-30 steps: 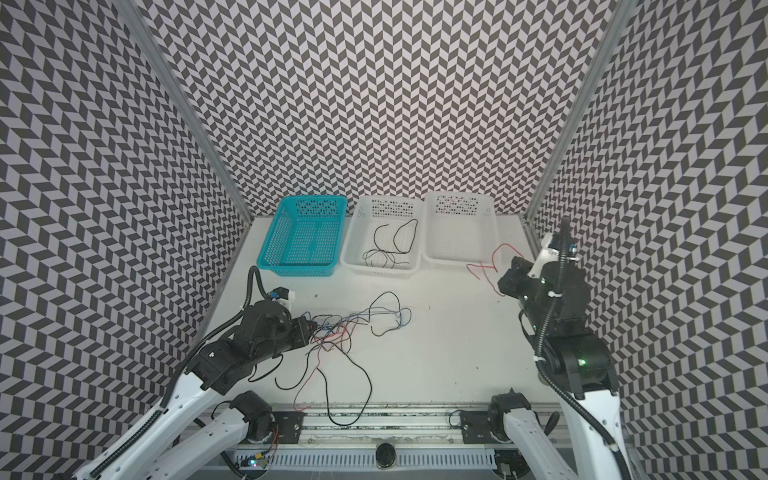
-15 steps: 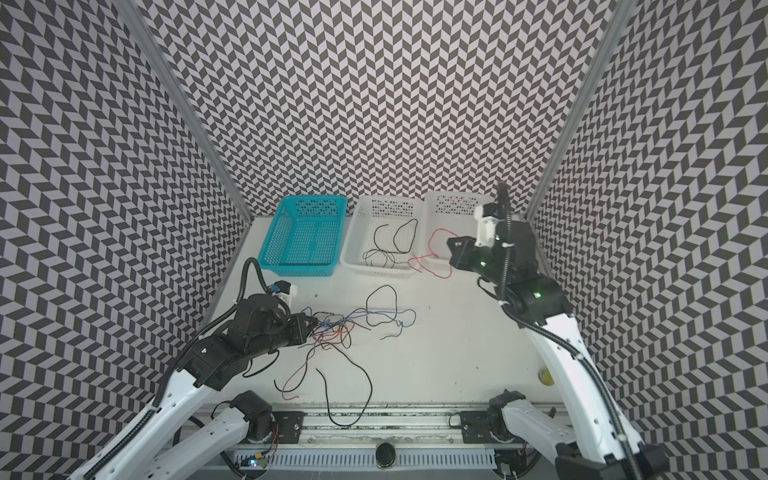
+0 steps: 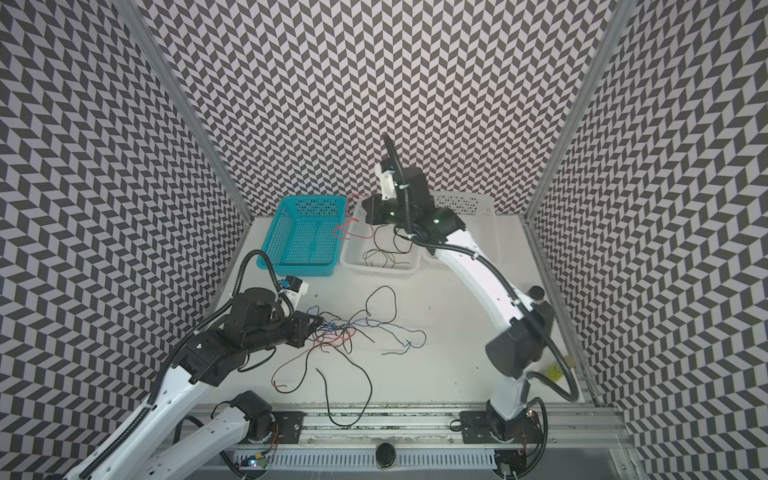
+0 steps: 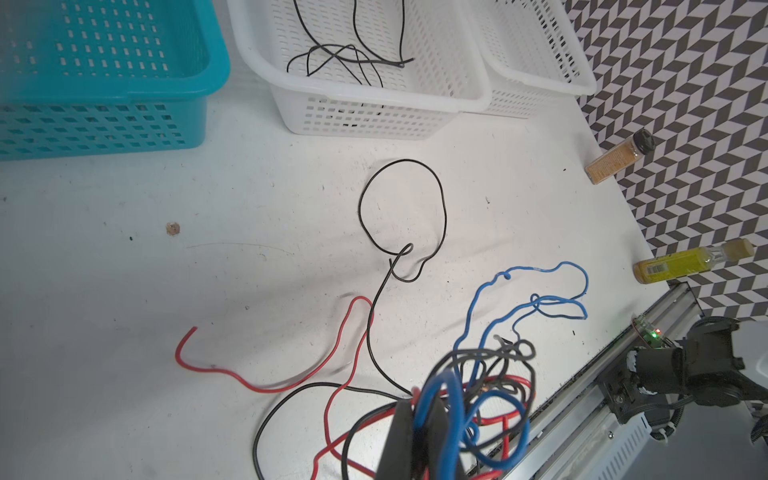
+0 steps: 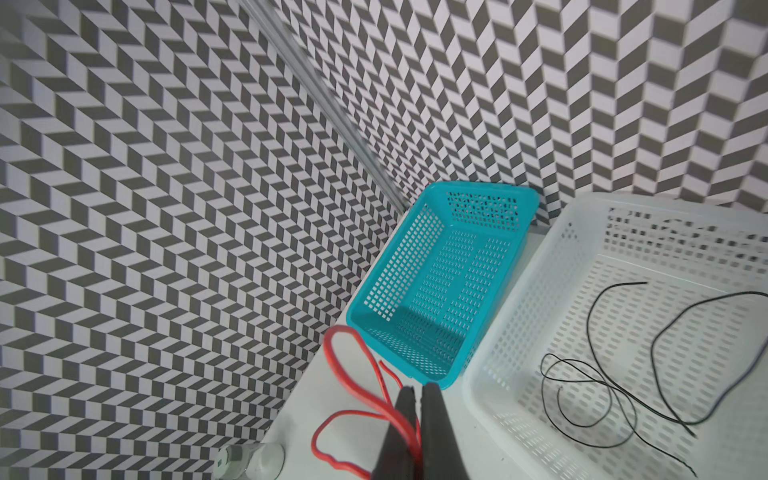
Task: Untangle the cables
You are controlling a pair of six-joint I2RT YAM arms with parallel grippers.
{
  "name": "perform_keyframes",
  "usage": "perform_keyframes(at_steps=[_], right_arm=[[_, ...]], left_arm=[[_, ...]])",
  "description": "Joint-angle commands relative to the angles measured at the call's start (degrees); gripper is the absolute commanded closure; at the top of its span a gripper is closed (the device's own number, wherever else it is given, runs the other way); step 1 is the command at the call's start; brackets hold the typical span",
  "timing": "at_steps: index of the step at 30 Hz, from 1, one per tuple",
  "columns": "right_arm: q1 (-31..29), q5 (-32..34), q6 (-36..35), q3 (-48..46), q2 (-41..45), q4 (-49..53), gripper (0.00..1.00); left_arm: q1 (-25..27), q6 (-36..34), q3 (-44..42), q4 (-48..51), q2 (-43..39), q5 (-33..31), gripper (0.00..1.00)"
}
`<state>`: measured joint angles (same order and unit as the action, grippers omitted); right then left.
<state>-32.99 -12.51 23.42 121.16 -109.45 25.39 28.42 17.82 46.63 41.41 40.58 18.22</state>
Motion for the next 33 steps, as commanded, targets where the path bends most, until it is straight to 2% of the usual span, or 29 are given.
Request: perform_keyframes(at_steps=[1, 4, 6, 11, 14, 18, 22, 26, 28, 33], right_arm=[[-1.74, -0.67, -2.23, 13.07, -10.41, 3.43, 1.0], [-2.25, -1.4, -2.2, 25.92, -21.25, 4.93, 1.0], [-2.34, -2.45, -1.75, 31.1, -27.03, 3.27, 1.0], [-2.56, -4.63, 0.23, 31.86, -34.57, -6.19, 0.96], [-2.86, -4.96, -0.33, 33.35, -37.87, -6.98, 0.9], [-2.95, -4.63, -1.85, 33.59, -39.16, -5.63, 0.75], [-2.95, -4.1, -3.47, 33.14, -36.98, -3.83, 0.56], [-2.95, -3.77, -6.08, 29.16, -30.28, -1.29, 0.46], [-2.95, -3.75, -7.58, 23.5, -24.23, -1.52, 0.44], [-2.95, -5.23, -12.43, 2.17, -4.46, -2.29, 0.42]], left_arm=[[-0.21, -1.08, -0.99, -2.33, -2.85, 0.5, 1.0], [-0.21, -1.39, -1.14, -2.3, -3.31, 0.44, 1.0], [-0.21, -1.43, -1.18, -2.36, -3.22, 0.54, 1.0], [-0.21, -1.3, -1.28, -2.43, -2.7, 1.73, 1.0], [-0.21, -1.22, -1.37, -2.55, -2.85, 1.99, 1.0], [-0.21, -1.3, -1.32, -2.56, -2.96, 2.02, 1.0], [-0.22, -1.26, -1.37, -2.47, -2.87, 2.0, 1.0], [-0.21, -0.96, -1.3, -2.21, -2.74, 1.06, 1.0], [-0.21, -0.87, -1.24, -2.12, -2.4, 1.03, 1.0], [-0.21, -0.95, -0.58, -1.24, -1.12, 1.47, 1.0]])
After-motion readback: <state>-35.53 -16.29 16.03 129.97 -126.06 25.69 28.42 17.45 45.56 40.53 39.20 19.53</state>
